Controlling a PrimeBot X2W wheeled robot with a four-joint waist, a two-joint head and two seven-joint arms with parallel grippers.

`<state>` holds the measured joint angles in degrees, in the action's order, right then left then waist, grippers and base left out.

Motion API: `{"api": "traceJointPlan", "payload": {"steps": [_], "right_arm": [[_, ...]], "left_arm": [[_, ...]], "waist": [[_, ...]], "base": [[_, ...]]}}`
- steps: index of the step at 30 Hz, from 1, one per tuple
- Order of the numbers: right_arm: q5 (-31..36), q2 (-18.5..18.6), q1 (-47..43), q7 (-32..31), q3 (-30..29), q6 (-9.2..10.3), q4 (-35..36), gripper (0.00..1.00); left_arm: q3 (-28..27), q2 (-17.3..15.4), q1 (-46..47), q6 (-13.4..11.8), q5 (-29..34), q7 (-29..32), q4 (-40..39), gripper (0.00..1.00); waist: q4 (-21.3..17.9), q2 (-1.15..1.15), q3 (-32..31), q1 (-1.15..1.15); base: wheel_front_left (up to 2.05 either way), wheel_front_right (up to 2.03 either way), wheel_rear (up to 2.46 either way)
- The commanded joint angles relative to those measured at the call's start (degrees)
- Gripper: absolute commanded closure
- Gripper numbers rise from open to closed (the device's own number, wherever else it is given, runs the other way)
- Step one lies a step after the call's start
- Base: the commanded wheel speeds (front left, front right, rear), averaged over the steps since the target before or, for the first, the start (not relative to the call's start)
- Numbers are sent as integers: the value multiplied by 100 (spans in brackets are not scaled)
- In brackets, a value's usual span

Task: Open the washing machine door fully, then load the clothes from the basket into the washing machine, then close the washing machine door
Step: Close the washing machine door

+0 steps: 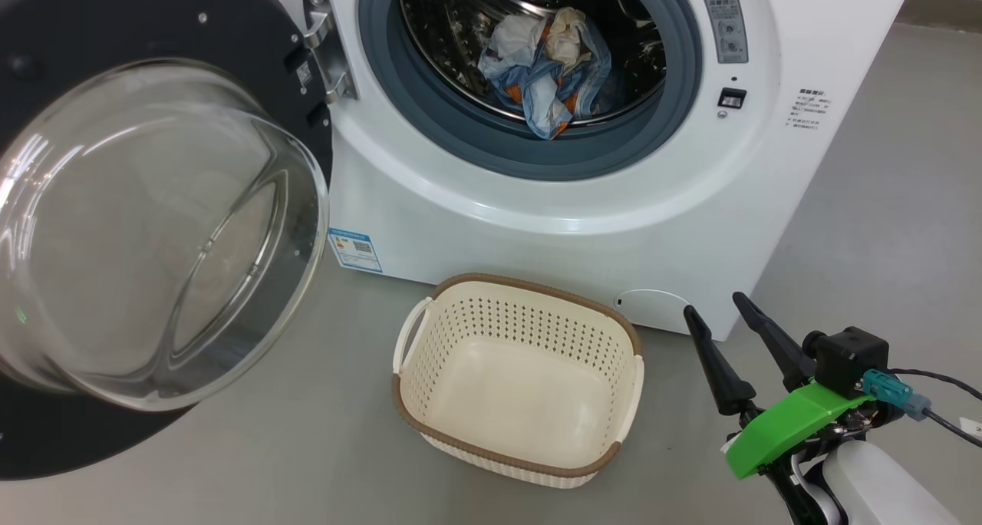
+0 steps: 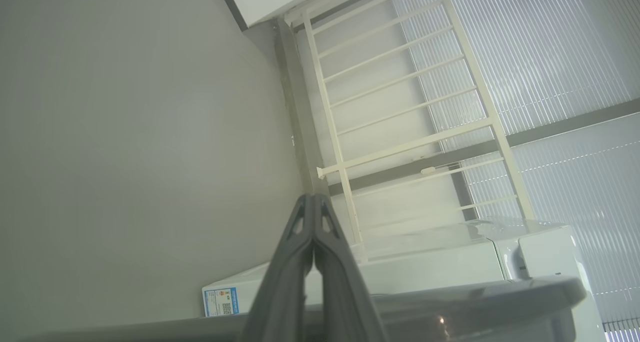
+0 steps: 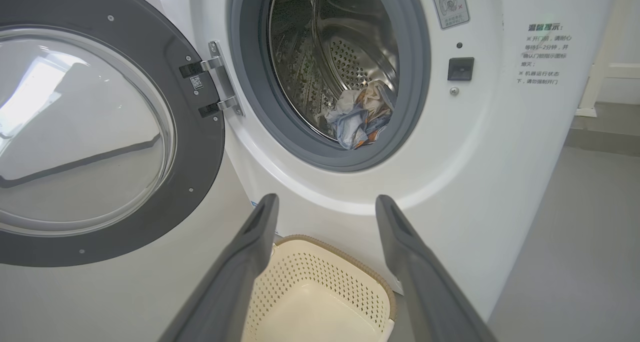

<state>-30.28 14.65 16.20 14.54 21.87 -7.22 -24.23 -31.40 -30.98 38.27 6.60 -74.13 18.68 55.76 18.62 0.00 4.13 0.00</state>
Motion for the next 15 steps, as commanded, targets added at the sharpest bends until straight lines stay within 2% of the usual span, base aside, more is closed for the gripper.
{"api": "traceJointPlan", "payload": {"steps": [1,7,15], "right_arm": [[-44,22,112,46,61,-26,100,0],[-49,-22,79,46,37,-26,94,0],[-52,-106,-18,46,-50,-26,77,0]], "left_arm": [[-20,-405,200,67,-93,180,-124,100],[268,-435,251,85,-232,1120,-182,100],[575,-375,32,88,-549,2407,-835,100]], "waist": [[19,0,-21,0],[88,0,-85,0],[185,0,-221,0]], "base": [[0,0,0],[0,0,0],[0,0,0]]}}
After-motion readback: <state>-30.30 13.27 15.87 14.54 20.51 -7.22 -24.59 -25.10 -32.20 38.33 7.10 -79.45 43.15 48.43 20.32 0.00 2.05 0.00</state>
